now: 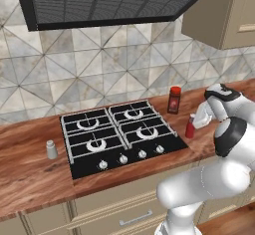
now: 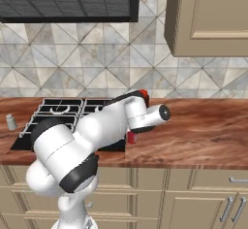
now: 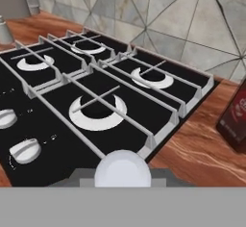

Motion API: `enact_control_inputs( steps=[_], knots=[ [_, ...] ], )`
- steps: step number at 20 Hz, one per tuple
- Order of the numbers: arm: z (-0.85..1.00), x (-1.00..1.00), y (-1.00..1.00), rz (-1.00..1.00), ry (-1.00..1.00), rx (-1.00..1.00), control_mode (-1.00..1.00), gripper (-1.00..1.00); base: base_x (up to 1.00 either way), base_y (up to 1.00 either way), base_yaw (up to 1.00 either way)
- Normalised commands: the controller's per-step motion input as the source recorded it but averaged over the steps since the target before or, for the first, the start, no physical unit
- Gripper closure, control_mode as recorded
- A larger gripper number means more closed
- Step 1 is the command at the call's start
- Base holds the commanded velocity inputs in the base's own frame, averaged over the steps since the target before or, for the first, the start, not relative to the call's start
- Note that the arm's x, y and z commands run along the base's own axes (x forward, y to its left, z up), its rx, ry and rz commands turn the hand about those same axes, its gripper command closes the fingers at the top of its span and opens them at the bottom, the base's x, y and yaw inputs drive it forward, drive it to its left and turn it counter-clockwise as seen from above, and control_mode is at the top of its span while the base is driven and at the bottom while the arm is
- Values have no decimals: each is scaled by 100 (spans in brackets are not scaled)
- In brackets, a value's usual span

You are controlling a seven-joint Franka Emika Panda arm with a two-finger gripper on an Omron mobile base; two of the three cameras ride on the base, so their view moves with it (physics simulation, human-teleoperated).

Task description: Collect the paprika, ketchup, and shaker from the cabinet and place them next to the stove.

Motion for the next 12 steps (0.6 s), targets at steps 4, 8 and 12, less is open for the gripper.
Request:
enact_control_inputs(
  steps=[4, 8, 12],
  knots=[
    [-22, 9, 0, 0, 0, 0, -100, 100, 0, 0, 0],
    [-24, 12, 0, 0, 0, 0, -100, 100, 0, 0, 0],
    [-14, 13, -7, 0, 0, 0, -100, 100, 0, 0, 0]
  ],
)
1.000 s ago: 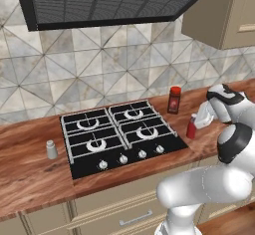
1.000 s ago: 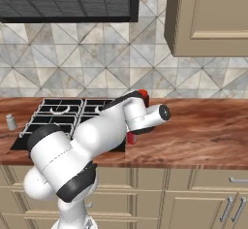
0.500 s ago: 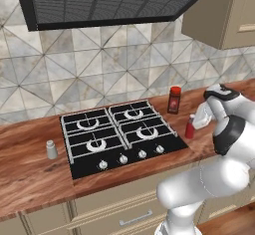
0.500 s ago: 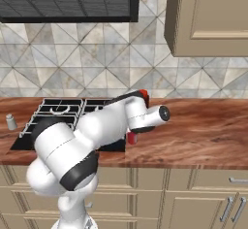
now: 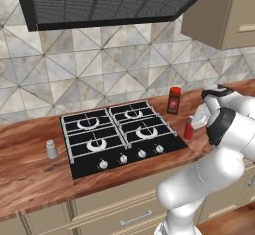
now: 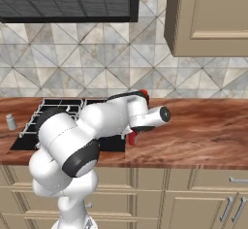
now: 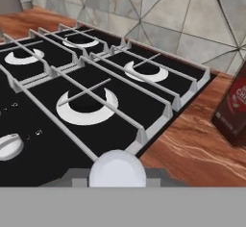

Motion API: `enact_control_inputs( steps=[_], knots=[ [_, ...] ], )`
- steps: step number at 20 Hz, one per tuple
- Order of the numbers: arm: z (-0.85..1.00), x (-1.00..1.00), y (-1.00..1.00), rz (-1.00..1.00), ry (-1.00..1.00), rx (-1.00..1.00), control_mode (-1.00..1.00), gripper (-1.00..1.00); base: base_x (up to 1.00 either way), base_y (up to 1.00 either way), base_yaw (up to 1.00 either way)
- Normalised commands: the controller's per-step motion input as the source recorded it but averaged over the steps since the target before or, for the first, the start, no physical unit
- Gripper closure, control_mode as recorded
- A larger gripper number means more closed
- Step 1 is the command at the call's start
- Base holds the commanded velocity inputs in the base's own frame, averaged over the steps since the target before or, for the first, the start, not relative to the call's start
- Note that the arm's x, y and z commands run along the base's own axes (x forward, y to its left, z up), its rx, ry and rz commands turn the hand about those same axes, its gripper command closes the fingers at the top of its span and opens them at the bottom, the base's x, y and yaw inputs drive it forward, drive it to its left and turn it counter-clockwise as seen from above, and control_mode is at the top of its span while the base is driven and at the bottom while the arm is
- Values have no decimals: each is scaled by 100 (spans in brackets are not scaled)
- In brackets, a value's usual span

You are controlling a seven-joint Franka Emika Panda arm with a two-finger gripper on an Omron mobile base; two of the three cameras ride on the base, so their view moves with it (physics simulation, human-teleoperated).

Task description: Collect the paprika, ketchup, and shaker from the cabinet and place them next to the stove.

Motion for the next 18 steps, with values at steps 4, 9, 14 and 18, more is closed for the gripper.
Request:
enact_control_inputs(
  steps=[4, 9, 14, 18],
  knots=[
    [-3, 11, -18, 0, 0, 0, -100, 100, 0, 0, 0],
    [-15, 1, -8, 0, -2, 0, -100, -100, 0, 0, 0],
    [-17, -14, 4, 0, -7, 0, -100, -100, 0, 0, 0],
    [0, -2, 5, 0, -6, 0, -100, -100, 0, 0, 0]
  ],
)
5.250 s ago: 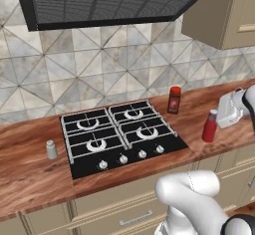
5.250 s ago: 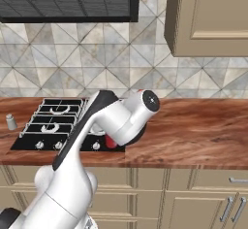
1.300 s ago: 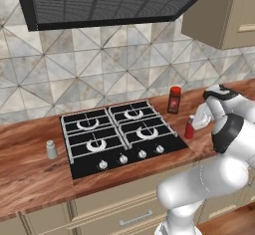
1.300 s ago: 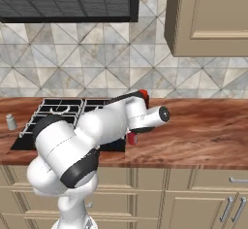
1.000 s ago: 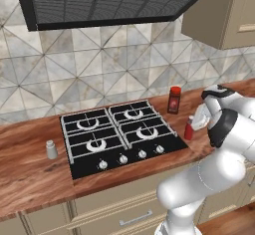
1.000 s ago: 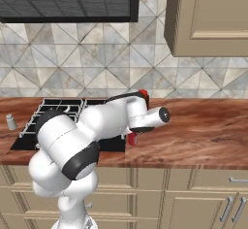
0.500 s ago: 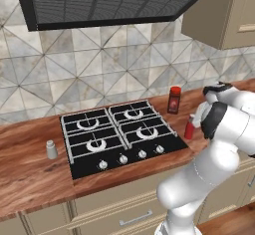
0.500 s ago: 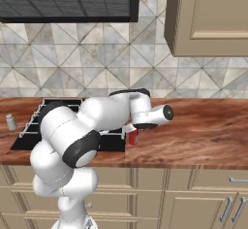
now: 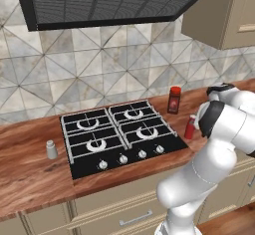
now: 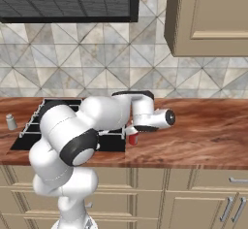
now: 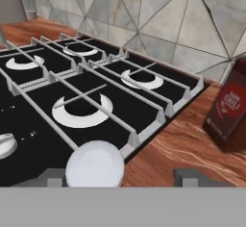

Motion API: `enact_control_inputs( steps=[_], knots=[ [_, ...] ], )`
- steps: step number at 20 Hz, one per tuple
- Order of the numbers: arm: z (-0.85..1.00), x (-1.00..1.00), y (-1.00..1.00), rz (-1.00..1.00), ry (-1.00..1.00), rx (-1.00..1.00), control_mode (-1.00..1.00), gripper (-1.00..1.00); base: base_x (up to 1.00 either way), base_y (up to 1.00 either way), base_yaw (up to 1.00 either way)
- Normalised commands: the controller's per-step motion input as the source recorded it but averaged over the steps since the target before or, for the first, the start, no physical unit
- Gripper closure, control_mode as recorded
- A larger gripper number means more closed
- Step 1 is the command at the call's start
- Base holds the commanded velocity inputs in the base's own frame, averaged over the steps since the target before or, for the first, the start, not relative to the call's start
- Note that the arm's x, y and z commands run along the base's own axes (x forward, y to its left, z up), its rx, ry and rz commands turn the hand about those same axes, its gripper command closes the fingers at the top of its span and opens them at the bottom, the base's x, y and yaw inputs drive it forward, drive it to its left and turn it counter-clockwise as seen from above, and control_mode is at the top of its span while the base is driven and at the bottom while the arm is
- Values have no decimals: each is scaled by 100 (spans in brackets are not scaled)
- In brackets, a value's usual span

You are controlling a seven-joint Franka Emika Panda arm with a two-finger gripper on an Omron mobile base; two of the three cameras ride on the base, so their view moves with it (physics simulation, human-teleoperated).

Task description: Collect the paprika, ketchup, and shaker from the cabinet and place them next to the stove.

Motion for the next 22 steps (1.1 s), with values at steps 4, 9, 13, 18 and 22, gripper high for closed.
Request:
enact_control_inputs(
  steps=[4, 9, 13, 18, 22],
  knots=[
    [12, 0, 0, 0, -3, 0, -100, -100, 0, 0, 0],
    [45, -3, 0, 0, -2, -3, -100, -100, 0, 0, 0],
    [62, -15, 0, 0, -4, -5, -100, -100, 0, 0, 0],
    [69, -35, 6, 0, -3, -4, -100, -100, 0, 0, 0],
    [64, -50, 39, -2, -2, -6, -100, -100, 0, 0, 0]
  ],
)
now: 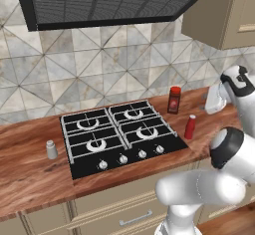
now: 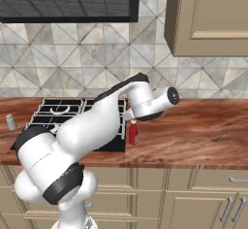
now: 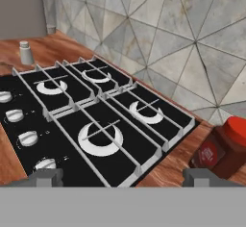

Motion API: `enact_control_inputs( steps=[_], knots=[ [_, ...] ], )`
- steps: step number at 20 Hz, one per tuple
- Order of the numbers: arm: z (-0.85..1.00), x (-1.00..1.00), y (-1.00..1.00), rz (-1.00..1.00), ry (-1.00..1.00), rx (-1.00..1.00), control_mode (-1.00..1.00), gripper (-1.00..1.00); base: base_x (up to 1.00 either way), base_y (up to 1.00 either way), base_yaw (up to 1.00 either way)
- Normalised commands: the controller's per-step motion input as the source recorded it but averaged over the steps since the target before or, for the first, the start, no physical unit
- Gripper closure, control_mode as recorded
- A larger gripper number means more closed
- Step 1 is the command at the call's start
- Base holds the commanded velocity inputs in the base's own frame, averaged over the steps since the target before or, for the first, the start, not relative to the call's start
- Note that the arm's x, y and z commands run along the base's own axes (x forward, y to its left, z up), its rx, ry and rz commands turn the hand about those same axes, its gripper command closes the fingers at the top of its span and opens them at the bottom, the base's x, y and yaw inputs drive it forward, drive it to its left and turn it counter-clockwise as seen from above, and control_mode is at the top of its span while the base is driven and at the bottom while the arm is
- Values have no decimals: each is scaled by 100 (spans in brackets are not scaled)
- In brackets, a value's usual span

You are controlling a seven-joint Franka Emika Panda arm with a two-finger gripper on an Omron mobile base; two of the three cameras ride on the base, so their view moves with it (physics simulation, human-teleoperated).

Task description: Collect the paprika, ketchup, and shaker from the cabinet and place them next to the stove.

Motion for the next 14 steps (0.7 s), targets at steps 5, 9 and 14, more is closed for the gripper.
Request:
enact_control_inputs(
  steps=[5, 9, 14],
  knots=[
    [51, -57, 50, -4, 0, -8, -100, -100, 0, 0, 0],
    [43, -60, 54, -5, 0, -9, -100, -100, 0, 0, 0],
    [38, -56, 53, -5, 0, -10, -100, -100, 0, 0, 0]
  ],
)
